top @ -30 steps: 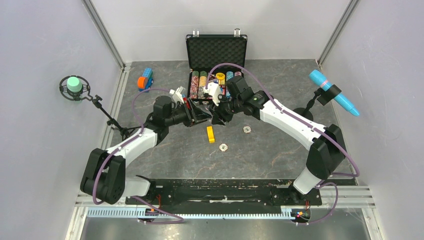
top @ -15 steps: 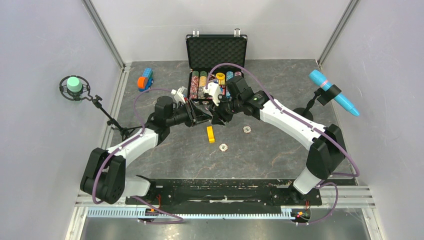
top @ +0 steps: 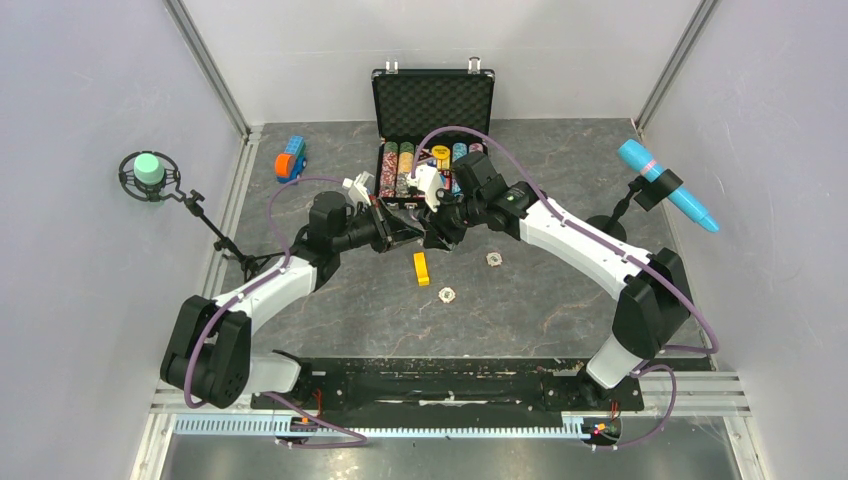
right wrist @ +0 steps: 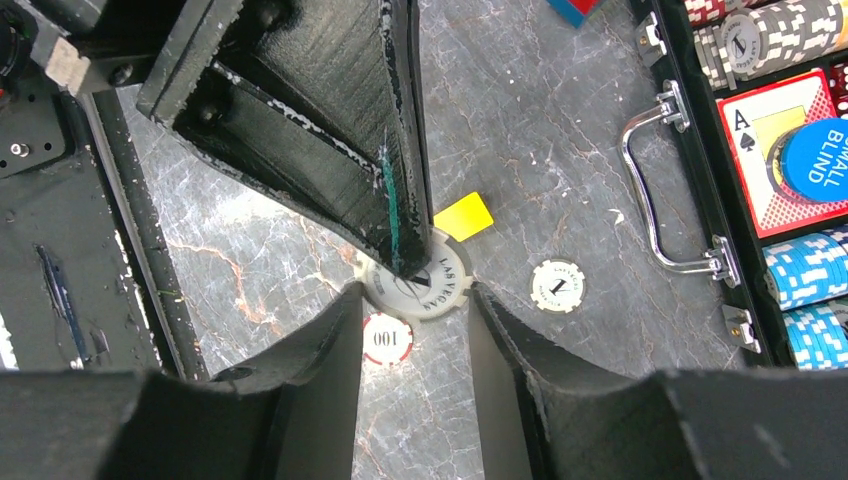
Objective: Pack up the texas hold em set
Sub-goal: Pick up the poker chip from the center of the board.
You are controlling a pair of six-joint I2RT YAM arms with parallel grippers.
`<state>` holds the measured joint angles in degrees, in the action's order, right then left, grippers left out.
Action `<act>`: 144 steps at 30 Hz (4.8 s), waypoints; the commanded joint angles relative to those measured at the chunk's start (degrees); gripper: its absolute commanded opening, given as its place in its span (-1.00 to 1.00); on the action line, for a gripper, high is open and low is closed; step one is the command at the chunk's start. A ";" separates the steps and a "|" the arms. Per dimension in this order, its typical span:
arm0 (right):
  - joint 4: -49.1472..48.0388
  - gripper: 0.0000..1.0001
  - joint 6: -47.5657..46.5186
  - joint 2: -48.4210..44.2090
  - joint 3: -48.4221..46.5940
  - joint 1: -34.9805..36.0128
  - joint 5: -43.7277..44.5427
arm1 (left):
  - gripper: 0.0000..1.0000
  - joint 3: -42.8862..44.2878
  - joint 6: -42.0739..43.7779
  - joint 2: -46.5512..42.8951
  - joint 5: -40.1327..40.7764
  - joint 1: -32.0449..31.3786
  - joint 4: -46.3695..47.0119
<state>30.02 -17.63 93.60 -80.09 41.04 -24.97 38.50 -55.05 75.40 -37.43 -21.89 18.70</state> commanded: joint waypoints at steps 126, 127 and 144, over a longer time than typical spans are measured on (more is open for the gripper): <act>-80.62 -1.00 67.77 -6.58 31.77 -13.53 -32.59 | -0.72 2.53 9.03 -9.42 -2.96 -2.11 9.74; -81.98 -1.00 68.31 -6.68 32.05 -13.53 -32.60 | -0.59 2.58 9.29 -9.44 -2.76 -2.12 9.27; -44.21 -1.00 23.76 -5.49 19.90 -13.49 -12.02 | 0.99 9.92 20.80 -15.64 12.40 2.71 -23.31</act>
<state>-25.52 25.98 87.26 -55.79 27.33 -47.48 44.34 -40.18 62.61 -31.51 -21.06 6.55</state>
